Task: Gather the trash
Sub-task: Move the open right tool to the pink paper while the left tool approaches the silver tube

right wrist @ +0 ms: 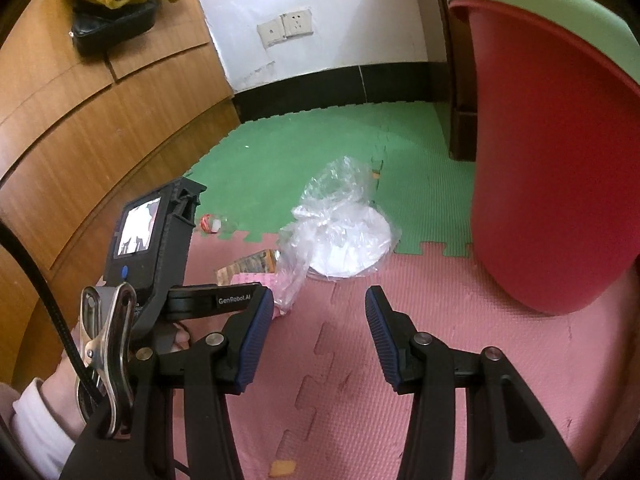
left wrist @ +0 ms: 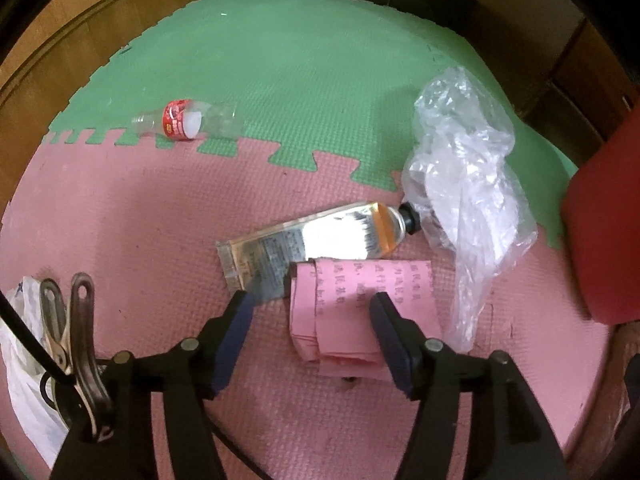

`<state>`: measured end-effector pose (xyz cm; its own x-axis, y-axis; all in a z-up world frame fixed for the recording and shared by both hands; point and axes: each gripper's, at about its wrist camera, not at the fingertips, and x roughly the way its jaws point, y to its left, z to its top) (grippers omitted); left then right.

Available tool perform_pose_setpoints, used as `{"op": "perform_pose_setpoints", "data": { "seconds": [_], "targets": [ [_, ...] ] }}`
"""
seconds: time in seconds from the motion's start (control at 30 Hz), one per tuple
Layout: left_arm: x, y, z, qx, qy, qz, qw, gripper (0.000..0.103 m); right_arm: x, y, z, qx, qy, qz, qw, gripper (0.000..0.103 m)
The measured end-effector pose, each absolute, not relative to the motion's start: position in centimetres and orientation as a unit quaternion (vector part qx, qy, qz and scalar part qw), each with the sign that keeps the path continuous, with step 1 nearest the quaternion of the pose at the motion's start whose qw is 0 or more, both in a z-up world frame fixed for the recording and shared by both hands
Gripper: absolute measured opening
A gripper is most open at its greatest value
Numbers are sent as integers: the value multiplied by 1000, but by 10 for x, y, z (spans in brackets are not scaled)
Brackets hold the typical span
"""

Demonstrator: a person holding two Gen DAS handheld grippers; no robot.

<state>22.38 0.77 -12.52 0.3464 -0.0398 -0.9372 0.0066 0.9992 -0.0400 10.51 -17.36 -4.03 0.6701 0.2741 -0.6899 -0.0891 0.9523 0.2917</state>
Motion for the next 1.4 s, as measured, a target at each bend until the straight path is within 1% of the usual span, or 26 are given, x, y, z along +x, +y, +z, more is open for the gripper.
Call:
{"op": "perform_pose_setpoints", "data": {
  "seconds": [0.17,0.3,0.37,0.53,0.63,0.7,0.73,0.77,0.8,0.83,0.87,0.93,1.03,1.2,1.23,1.4],
  "targets": [
    [220,10,-127,-20,577,-2,817,66,105,-174,-46,122,396,102,904,49],
    [215,10,-128,-26,573,-2,819,70,107,-172,-53,125,404,103,900,49],
    [212,10,-129,-28,572,-4,819,70,107,-171,-56,127,406,104,899,49],
    [206,13,-127,-86,580,-32,810,70,107,-166,-61,126,410,104,897,49],
    [204,9,-128,-80,576,-32,813,70,109,-166,-64,128,413,103,896,49],
    [202,3,-128,-56,571,-31,819,69,110,-166,-66,128,415,102,895,49],
    [200,-2,-128,-42,568,-34,821,63,111,-165,-68,128,417,102,894,49],
    [197,-9,-127,-23,564,-42,824,59,113,-165,-70,129,420,102,892,49],
    [196,-12,-127,-14,563,-48,825,48,115,-165,-72,129,422,103,891,49],
    [194,-15,-126,-5,562,-51,825,41,116,-165,-74,130,424,103,890,49],
    [192,-18,-126,1,561,-54,826,38,118,-164,-76,130,427,104,889,49],
    [189,-15,-125,0,564,-60,824,27,122,-164,-81,134,434,106,885,49],
    [192,-8,-125,-29,576,-67,814,14,127,-168,-90,153,446,106,875,49],
    [189,2,-121,-46,586,-81,805,8,129,-176,-100,173,458,97,866,49],
    [189,5,-118,-45,584,-84,806,3,130,-177,-101,177,459,95,866,49],
    [172,7,-91,-62,563,-112,817,1,134,-185,-100,201,461,92,859,49]
  ]
}}
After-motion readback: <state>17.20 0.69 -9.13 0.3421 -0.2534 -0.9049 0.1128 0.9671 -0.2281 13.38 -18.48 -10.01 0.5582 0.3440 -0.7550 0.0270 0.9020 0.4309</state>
